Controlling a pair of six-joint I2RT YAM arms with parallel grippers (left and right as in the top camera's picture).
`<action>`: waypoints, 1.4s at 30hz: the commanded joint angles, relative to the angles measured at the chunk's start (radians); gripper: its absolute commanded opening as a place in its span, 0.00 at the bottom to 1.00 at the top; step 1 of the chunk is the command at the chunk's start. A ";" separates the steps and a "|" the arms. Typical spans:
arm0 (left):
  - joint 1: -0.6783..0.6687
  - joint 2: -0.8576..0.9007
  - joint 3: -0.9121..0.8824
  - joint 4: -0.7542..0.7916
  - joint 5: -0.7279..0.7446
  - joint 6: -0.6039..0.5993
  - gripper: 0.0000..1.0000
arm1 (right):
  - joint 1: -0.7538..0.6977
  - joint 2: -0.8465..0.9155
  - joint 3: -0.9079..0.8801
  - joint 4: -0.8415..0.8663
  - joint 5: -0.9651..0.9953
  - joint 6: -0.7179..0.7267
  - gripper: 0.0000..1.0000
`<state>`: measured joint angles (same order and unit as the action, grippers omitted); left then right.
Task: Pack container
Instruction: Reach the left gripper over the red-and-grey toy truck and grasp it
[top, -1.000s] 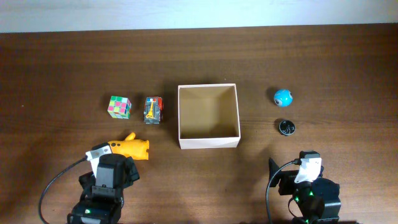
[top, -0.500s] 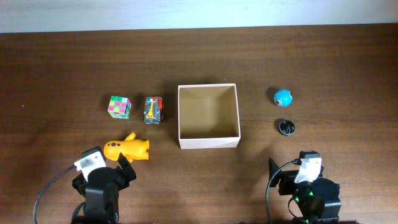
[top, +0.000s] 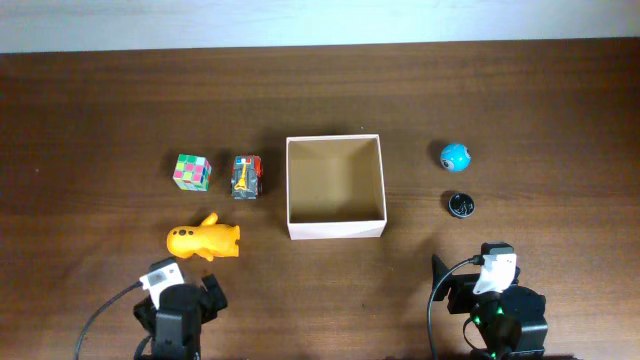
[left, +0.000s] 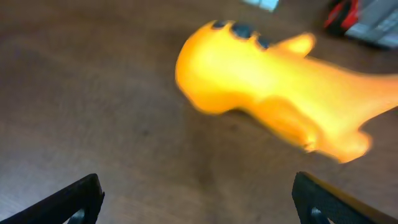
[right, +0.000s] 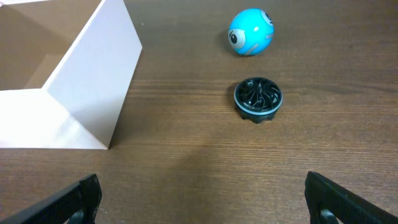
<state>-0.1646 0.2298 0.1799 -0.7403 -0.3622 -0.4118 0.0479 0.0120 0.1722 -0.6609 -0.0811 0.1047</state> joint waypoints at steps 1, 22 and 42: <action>-0.003 -0.030 -0.006 0.004 0.036 -0.003 0.99 | -0.003 -0.009 -0.008 0.002 -0.012 -0.003 0.99; -0.003 -0.046 -0.006 0.004 0.036 -0.003 0.99 | -0.003 -0.009 -0.008 0.002 -0.012 -0.003 0.99; -0.003 -0.046 -0.006 0.004 0.036 -0.003 0.99 | -0.003 -0.008 -0.008 0.328 -0.030 0.008 0.99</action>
<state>-0.1646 0.1932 0.1795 -0.7403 -0.3317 -0.4118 0.0479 0.0116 0.1661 -0.3637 -0.0963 0.1059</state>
